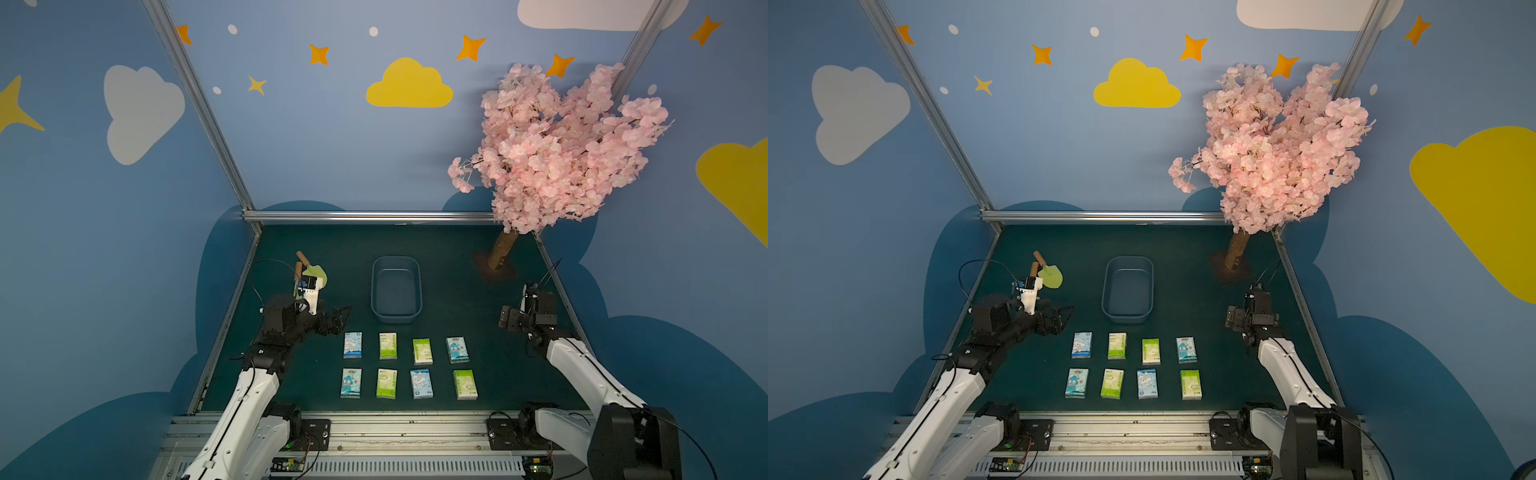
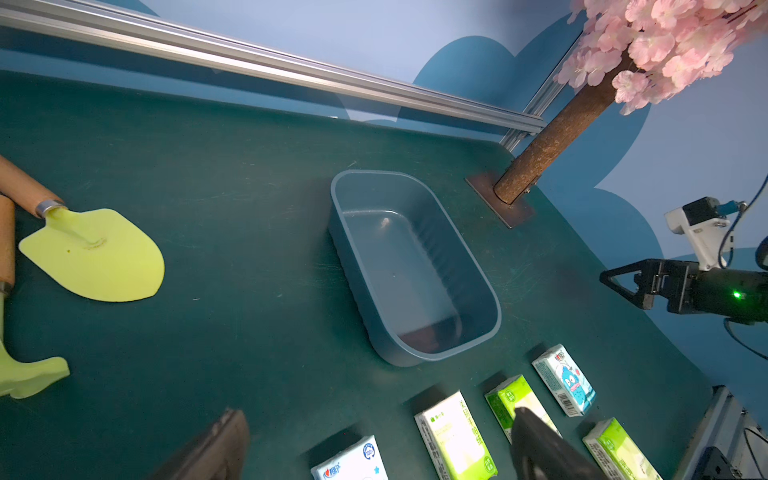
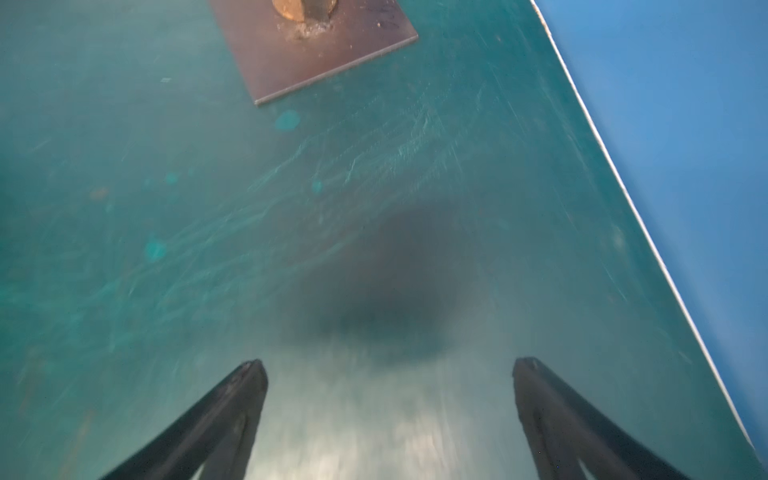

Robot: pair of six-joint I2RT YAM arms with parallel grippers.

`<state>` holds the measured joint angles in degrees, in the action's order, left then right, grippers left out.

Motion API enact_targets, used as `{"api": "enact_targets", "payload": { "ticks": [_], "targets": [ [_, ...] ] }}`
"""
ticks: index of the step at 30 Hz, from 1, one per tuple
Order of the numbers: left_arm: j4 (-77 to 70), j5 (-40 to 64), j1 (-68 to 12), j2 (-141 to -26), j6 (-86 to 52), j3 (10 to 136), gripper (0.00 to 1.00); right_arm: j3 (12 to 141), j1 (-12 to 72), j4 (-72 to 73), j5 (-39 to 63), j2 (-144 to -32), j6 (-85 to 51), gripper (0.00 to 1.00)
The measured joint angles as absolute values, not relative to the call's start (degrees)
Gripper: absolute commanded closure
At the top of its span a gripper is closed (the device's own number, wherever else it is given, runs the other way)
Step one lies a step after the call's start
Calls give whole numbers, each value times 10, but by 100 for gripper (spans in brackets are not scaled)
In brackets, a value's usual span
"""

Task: Take the pocket tissues out of the storage box
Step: Reset both arms

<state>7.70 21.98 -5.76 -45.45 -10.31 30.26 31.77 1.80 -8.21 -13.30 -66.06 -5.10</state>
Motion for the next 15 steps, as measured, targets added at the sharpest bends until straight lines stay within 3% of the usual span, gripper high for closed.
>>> {"api": "enact_targets", "payload": {
  "ticks": [9,15],
  "targets": [
    [87,190,-58,-448,-101,302,0,311,11,122,-59,-778,3,2],
    [114,114,-56,-396,-127,289,0,324,8,166,0,-807,17,2]
  ]
}}
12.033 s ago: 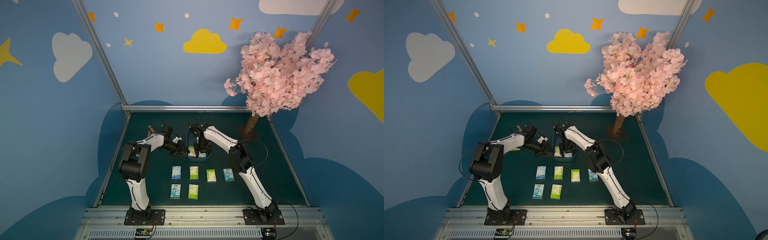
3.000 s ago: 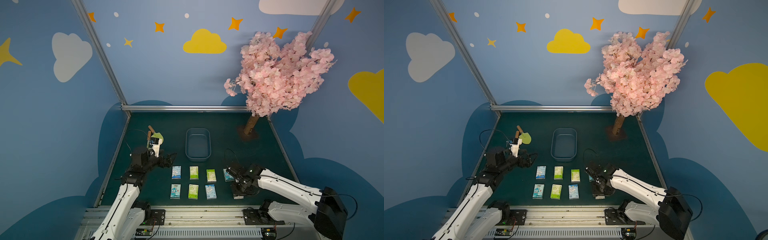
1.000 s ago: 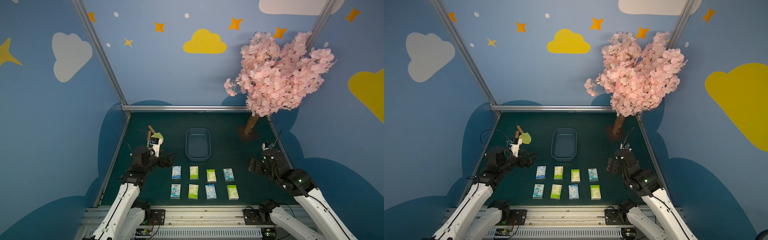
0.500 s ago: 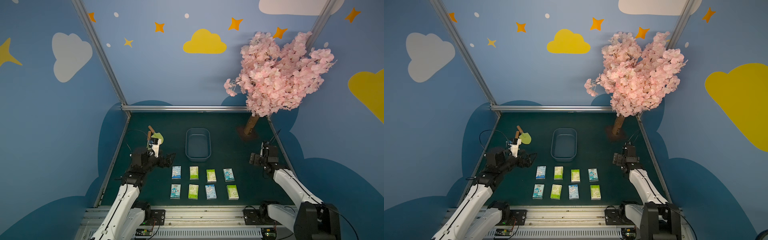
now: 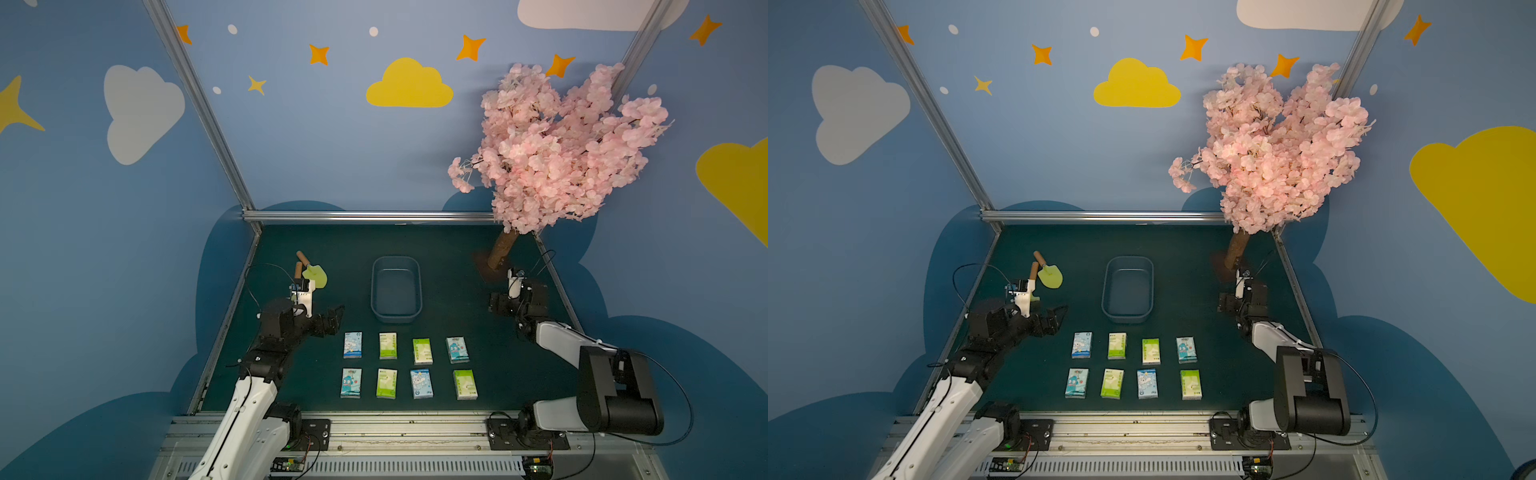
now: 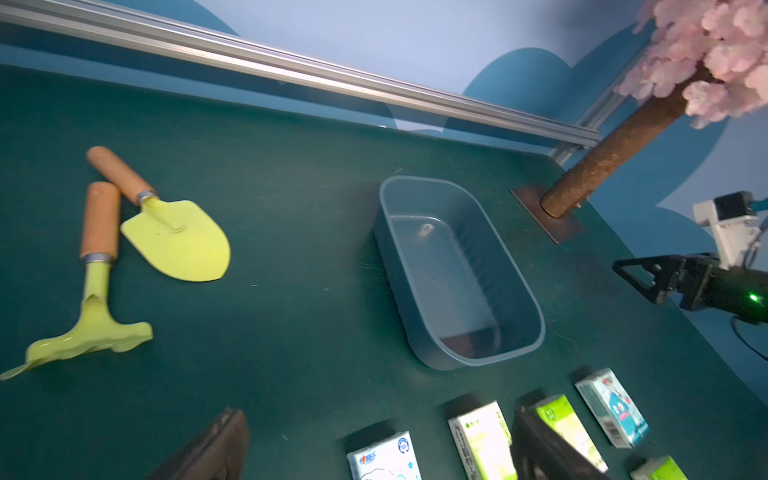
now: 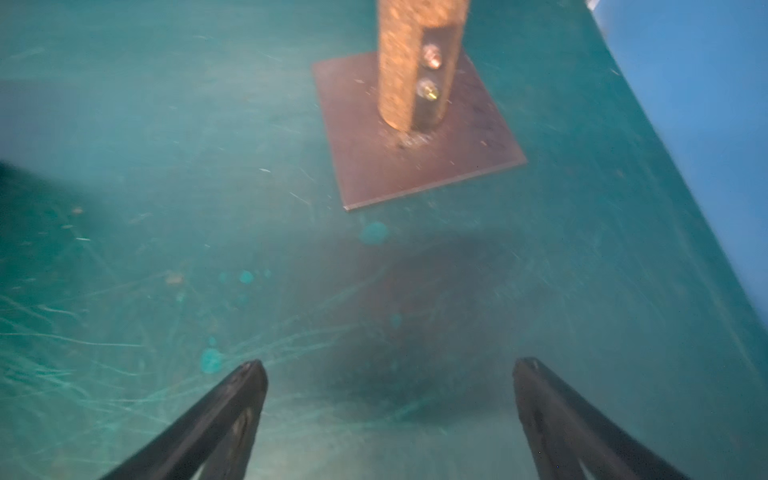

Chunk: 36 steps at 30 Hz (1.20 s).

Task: Take the pocket tissues out of the storage box
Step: Reset both arms

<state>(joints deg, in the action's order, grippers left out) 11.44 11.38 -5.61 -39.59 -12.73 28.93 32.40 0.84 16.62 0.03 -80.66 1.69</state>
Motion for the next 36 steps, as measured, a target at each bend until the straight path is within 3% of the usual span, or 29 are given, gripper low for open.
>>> {"api": "enact_targets", "payload": {
  "ticks": [7,12,24,36],
  "targets": [
    [121,-53,-42,-316,-190,239,0,291,8,268,46,-834,27,2],
    [97,-126,-27,-329,-211,216,0,265,8,306,50,-846,26,2],
    [-102,-173,4,-569,-166,212,0,266,8,322,52,-846,26,2],
    [-361,-118,7,-804,-62,219,0,266,8,324,52,-846,27,2]
  ]
}}
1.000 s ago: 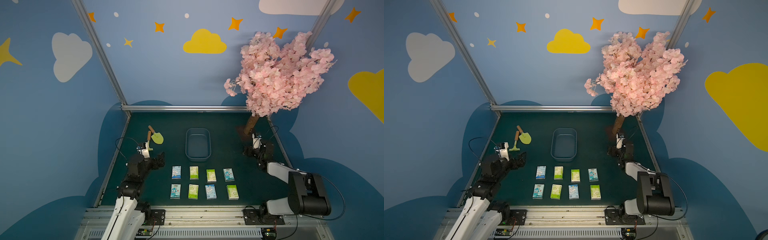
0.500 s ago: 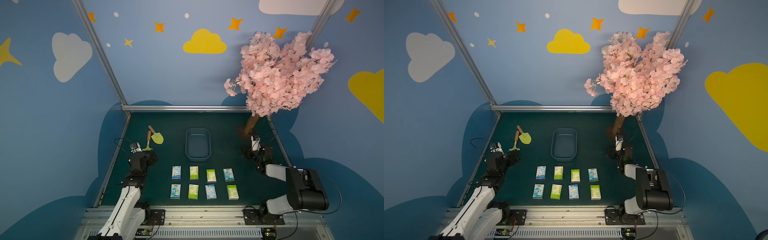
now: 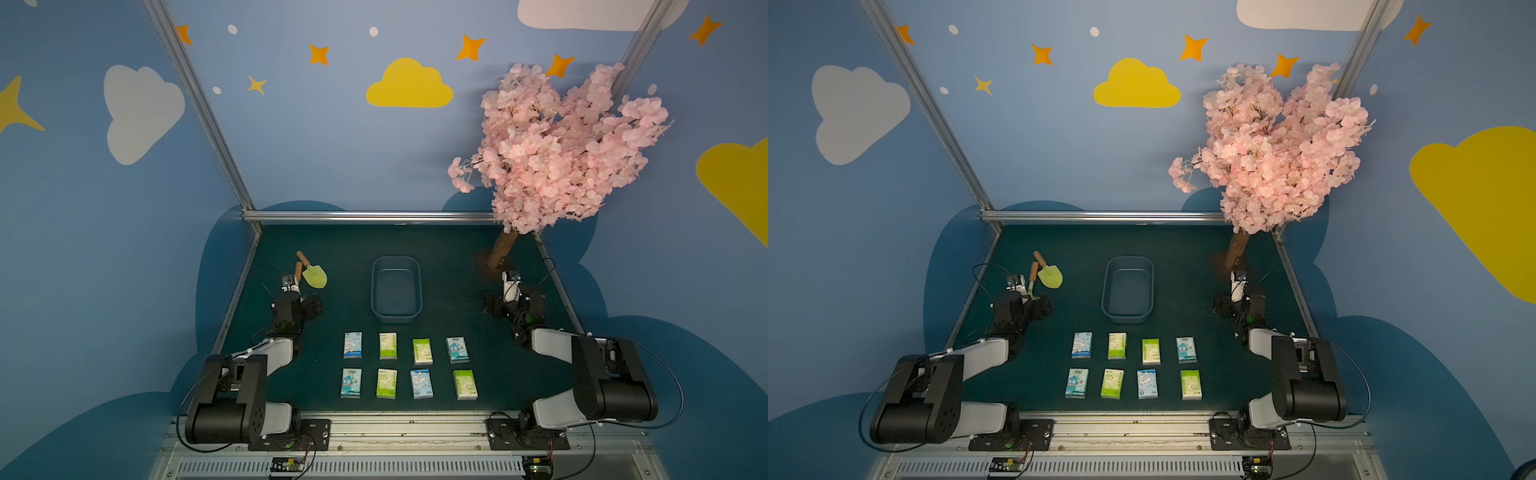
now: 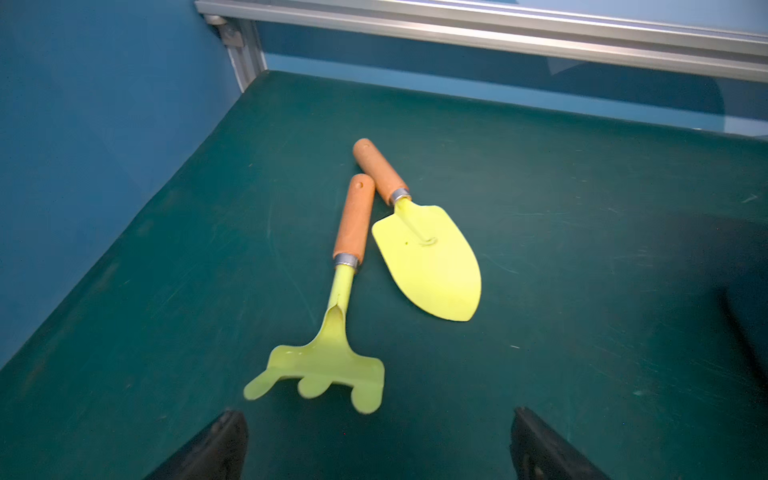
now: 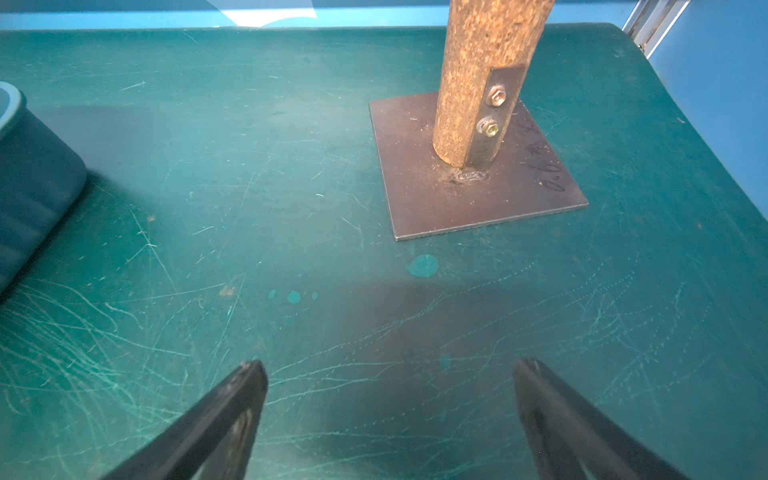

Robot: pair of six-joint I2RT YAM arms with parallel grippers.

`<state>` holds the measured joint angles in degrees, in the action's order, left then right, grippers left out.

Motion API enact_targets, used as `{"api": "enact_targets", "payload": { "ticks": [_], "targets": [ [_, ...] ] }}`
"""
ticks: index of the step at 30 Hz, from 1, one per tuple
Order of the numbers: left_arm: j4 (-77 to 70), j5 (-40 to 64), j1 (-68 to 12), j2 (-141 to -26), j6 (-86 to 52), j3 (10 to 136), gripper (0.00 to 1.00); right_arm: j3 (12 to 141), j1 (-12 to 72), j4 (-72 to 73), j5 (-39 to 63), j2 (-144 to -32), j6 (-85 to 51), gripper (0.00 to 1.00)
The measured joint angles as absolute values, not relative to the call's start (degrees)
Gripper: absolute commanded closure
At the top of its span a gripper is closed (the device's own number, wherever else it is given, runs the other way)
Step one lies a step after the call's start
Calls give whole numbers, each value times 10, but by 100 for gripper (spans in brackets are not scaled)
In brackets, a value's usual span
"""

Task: Take the pocket tissues out of the storage box
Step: Reset both arms

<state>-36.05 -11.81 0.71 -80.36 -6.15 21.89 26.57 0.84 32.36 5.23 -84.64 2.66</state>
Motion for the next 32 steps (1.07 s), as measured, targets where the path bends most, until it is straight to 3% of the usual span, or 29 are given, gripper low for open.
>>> {"api": "enact_targets", "payload": {
  "ticks": [6,32],
  "targets": [
    [-463,-91,7,-894,-42,204,0,266,8,324,52,-846,27,2],
    [-471,-85,6,-888,-30,212,0,266,8,324,52,-846,27,2]
  ]
}}
